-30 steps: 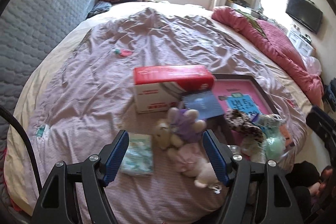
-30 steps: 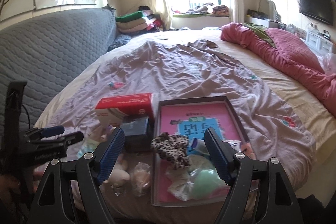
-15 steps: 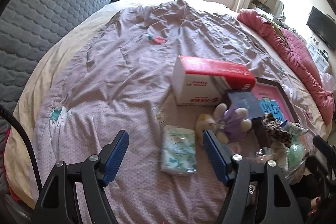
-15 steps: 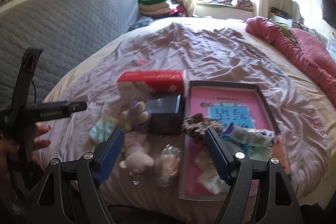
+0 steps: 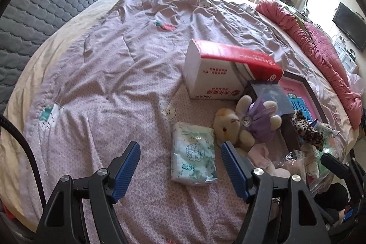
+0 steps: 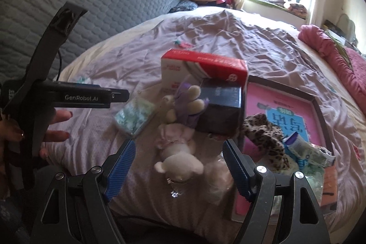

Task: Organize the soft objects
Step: 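Move the left tool over the green-white tissue packet while the right tool reaches the pink-dressed plush bear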

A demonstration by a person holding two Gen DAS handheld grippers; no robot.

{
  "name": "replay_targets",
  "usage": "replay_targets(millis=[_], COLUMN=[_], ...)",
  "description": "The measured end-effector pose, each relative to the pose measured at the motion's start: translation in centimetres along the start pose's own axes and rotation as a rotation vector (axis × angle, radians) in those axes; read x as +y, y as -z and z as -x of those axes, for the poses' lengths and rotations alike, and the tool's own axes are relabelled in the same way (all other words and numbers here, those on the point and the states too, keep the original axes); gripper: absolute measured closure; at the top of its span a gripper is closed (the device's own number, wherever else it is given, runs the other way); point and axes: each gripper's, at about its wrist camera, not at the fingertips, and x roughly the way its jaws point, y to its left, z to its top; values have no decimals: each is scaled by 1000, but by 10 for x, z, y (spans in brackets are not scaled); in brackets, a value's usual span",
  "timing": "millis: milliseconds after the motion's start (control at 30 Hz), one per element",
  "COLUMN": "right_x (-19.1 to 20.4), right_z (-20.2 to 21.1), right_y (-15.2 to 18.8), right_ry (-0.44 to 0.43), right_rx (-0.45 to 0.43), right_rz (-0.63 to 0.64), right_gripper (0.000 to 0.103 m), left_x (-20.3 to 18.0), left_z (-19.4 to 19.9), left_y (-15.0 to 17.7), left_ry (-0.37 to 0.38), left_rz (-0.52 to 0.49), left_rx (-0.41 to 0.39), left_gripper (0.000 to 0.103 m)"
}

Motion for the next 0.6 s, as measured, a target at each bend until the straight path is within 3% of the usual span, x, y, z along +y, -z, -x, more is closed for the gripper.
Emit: replay_targets(millis=[600], right_x=[21], right_z=[-54], right_y=[8], right_ry=[17], right_rx=[106], right_rz=[158], right_gripper=[23], left_x=[-16], left_z=[-40], left_y=[12], left_ry=[42], left_rz=[-37], left_rx=[85], left_gripper=[31])
